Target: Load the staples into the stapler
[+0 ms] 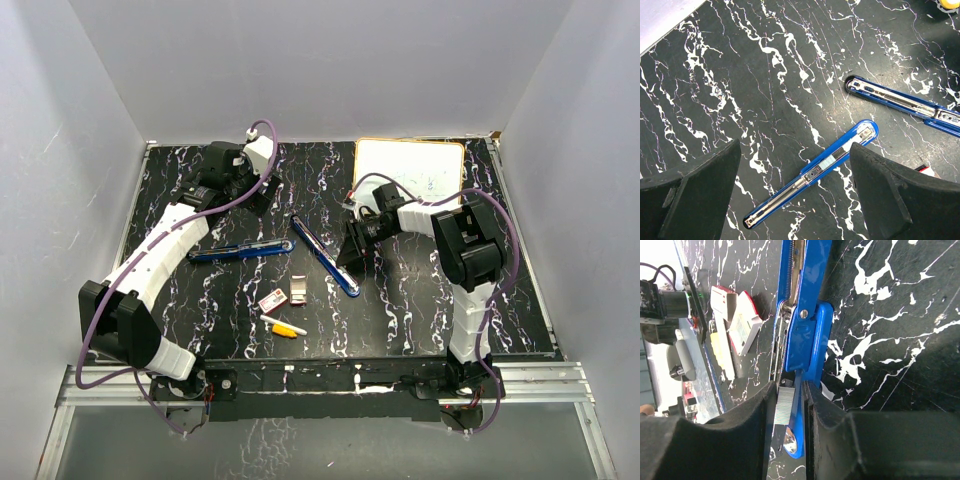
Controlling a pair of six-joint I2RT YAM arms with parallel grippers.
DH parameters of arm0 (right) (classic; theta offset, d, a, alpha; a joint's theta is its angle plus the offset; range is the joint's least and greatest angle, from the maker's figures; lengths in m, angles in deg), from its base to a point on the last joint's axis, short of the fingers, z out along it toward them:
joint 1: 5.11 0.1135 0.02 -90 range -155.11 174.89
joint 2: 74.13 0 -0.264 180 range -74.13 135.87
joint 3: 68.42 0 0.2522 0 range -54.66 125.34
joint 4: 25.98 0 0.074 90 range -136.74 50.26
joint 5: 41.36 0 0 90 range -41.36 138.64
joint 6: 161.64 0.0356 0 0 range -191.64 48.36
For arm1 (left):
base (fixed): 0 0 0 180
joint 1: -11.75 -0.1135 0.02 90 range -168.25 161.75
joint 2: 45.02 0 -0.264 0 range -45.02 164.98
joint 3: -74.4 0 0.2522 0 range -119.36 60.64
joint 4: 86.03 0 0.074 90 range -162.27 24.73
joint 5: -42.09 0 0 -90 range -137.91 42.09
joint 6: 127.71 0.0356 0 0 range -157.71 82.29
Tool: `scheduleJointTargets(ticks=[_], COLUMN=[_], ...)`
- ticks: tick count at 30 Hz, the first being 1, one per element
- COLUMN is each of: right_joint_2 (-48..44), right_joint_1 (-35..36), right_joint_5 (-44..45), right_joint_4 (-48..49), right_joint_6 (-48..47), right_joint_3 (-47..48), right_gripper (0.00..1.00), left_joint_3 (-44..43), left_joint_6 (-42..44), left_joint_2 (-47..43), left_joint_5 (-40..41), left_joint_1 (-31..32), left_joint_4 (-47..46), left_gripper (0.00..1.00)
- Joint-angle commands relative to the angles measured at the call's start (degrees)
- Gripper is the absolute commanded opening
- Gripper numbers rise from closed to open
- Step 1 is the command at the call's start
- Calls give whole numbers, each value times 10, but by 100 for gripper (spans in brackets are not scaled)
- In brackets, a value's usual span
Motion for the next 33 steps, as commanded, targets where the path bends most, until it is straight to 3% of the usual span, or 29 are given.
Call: scheduleJointTargets(ticks=[1, 33], right_joint_2=[-5, -23], right_joint_1=[-2, -3], right_joint_5=[23, 81], right_joint_4=[21, -1], right_joint_6=[-10, -49], right_joint_3=[23, 68], right_gripper=[28, 23], left_joint_3=[3, 0], left_joint_6=[3, 2], left_joint_2=[-32, -32], left_joint_5=[-5, -11], left_joint_1=[-3, -3], left_joint_4=[7, 9], left_gripper=[88, 88])
